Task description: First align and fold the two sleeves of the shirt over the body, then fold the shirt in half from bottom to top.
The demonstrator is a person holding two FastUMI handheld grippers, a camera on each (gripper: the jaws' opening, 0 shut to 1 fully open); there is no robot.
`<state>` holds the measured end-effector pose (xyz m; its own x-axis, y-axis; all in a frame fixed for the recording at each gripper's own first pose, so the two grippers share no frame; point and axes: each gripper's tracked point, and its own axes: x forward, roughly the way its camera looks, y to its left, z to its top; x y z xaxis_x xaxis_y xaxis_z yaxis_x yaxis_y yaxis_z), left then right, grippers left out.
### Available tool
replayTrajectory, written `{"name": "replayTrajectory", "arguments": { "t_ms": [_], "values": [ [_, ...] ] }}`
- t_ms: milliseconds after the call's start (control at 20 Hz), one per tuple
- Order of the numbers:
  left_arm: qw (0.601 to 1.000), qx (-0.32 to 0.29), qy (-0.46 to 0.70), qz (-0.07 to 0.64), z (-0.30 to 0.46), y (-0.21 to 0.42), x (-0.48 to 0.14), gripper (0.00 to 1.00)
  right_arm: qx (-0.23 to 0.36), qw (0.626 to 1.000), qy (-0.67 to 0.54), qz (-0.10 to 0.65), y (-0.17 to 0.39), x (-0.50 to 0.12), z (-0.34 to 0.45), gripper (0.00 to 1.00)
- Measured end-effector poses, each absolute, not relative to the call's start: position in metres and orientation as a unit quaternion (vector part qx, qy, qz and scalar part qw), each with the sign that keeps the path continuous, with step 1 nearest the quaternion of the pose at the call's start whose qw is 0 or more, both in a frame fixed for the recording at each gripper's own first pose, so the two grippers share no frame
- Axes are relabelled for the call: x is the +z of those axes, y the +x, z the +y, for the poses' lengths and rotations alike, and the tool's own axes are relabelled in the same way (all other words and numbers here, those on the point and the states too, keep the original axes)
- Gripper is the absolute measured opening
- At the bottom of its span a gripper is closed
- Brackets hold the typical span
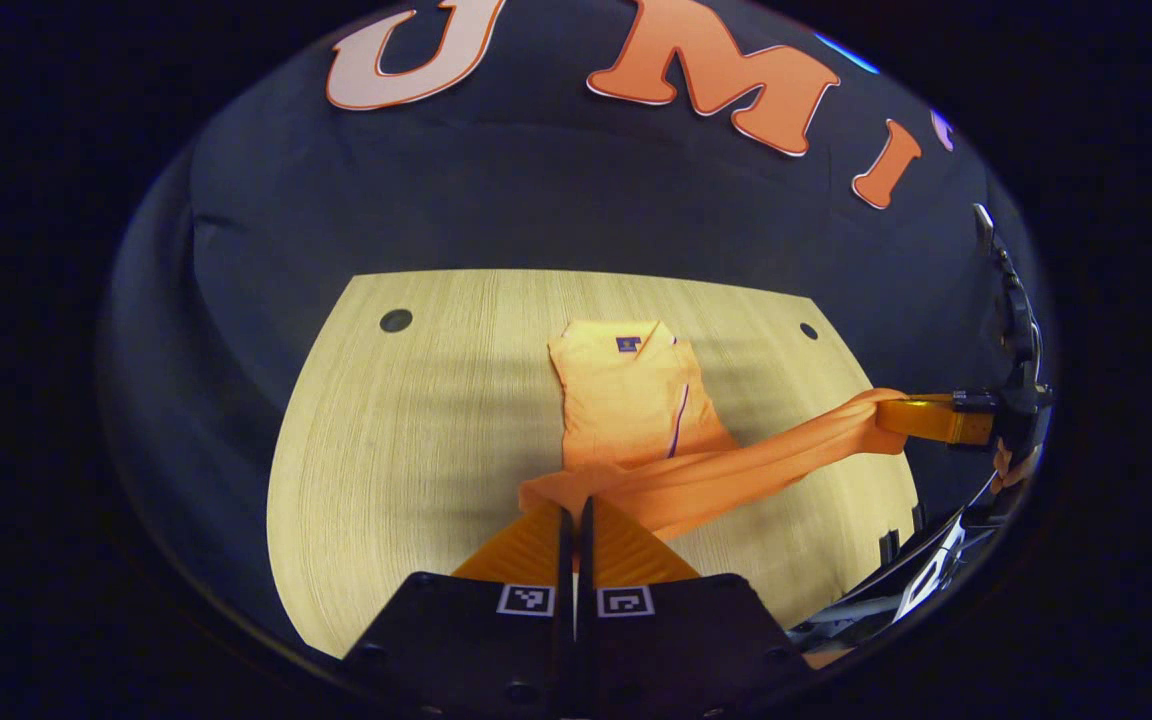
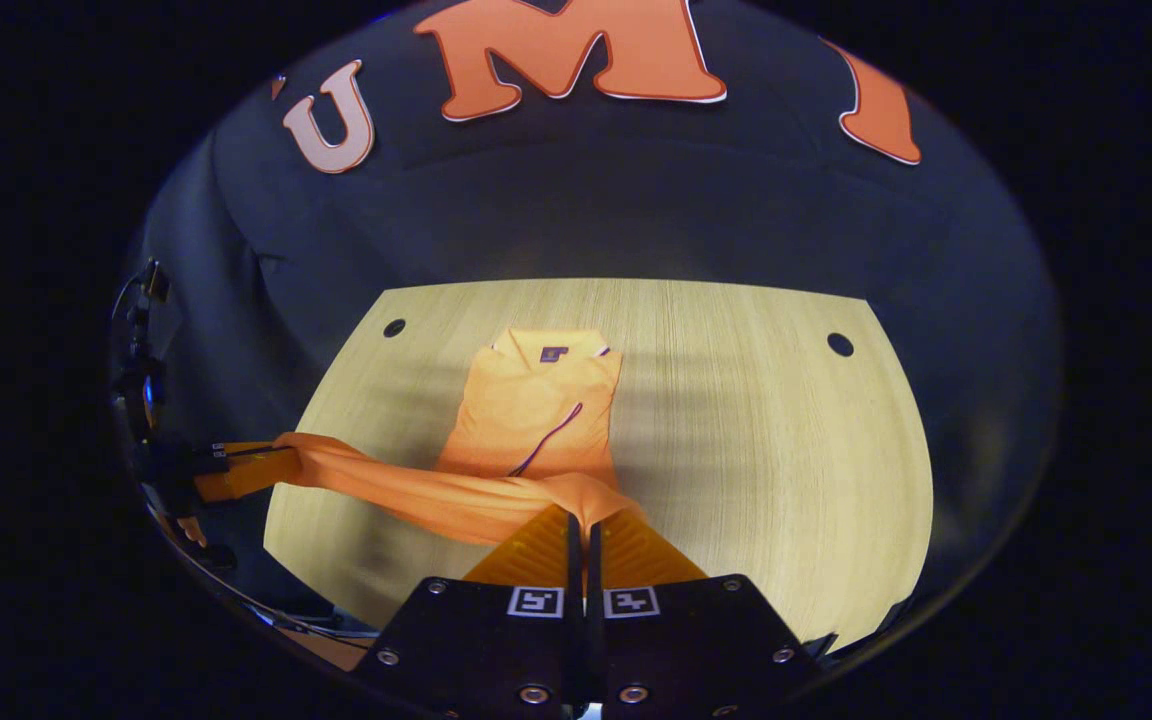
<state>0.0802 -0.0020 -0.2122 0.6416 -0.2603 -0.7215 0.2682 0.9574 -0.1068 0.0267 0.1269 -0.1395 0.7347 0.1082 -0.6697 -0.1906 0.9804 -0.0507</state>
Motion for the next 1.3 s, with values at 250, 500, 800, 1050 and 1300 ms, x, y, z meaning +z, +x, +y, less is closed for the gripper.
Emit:
{"name": "replayTrajectory", "arguments": {
  "t_ms": [250, 500, 800, 1050, 1300],
  "values": [
    [0.914, -0.162, 0.04, 0.371, -0.016, 0.151, -0.206, 0.01, 0.06, 0.939, -0.068, 0.333, 0.085, -0.126, 0.122, 0.0],
    [0.911, -0.164, 0.052, 0.375, -0.031, 0.219, -0.231, 0.01, 0.029, 0.938, -0.087, 0.334, 0.147, -0.144, 0.109, 0.0],
    [0.895, -0.136, 0.073, 0.419, -0.03, 0.265, -0.297, 0.01, -0.003, 0.925, -0.059, 0.375, 0.211, -0.207, 0.103, 0.0],
    [0.886, -0.102, 0.084, 0.445, -0.022, 0.287, -0.342, 0.01, -0.002, 0.917, -0.045, 0.396, 0.239, -0.249, 0.112, 0.02],
    [0.891, -0.08, 0.094, 0.437, -0.015, 0.301, -0.355, 0.18, -0.008, 0.918, -0.072, 0.389, 0.247, -0.262, 0.112, 0.13]
  ]
}}
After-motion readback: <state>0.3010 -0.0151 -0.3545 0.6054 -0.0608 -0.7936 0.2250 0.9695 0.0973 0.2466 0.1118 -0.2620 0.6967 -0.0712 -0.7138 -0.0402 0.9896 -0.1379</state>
